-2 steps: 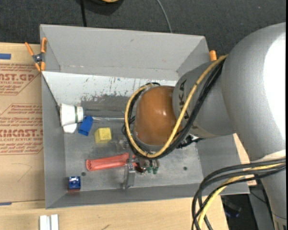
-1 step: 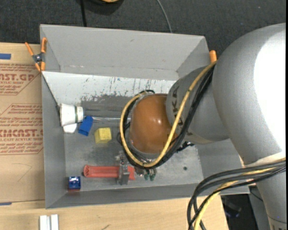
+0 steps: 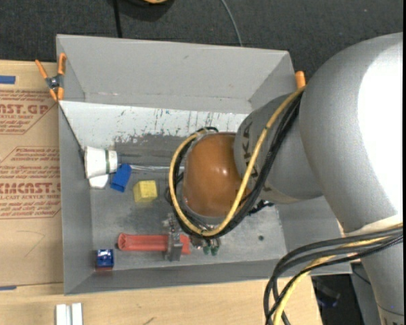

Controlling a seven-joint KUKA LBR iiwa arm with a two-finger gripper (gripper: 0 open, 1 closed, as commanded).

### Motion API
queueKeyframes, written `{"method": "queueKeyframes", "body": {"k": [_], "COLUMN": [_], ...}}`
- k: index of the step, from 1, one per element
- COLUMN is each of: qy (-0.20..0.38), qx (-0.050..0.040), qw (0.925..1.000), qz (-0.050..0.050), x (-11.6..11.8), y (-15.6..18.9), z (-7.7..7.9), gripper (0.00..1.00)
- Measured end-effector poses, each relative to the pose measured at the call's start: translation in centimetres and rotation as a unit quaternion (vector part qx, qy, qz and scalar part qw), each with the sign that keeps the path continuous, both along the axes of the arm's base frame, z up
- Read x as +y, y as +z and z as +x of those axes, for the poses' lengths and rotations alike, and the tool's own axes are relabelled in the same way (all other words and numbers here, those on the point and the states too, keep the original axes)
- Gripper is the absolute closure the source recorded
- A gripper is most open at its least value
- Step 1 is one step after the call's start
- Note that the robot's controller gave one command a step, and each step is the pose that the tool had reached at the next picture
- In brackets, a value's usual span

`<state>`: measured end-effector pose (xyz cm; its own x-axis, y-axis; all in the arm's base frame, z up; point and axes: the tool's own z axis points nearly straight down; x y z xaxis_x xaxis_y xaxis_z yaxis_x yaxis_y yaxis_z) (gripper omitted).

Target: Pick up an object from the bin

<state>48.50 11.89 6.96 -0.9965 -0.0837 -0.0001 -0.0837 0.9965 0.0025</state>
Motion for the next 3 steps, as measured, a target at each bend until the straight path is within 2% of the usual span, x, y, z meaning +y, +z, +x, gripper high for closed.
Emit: {"method": "queueKeyframes", "body": {"k": [3], "qy": [0.0], "qx": [0.0016], "qw": [1.0], "qz": [0.0], "x": [0.0], "y": [1.9], "z": [-0.1], "gripper": [1.0]}}
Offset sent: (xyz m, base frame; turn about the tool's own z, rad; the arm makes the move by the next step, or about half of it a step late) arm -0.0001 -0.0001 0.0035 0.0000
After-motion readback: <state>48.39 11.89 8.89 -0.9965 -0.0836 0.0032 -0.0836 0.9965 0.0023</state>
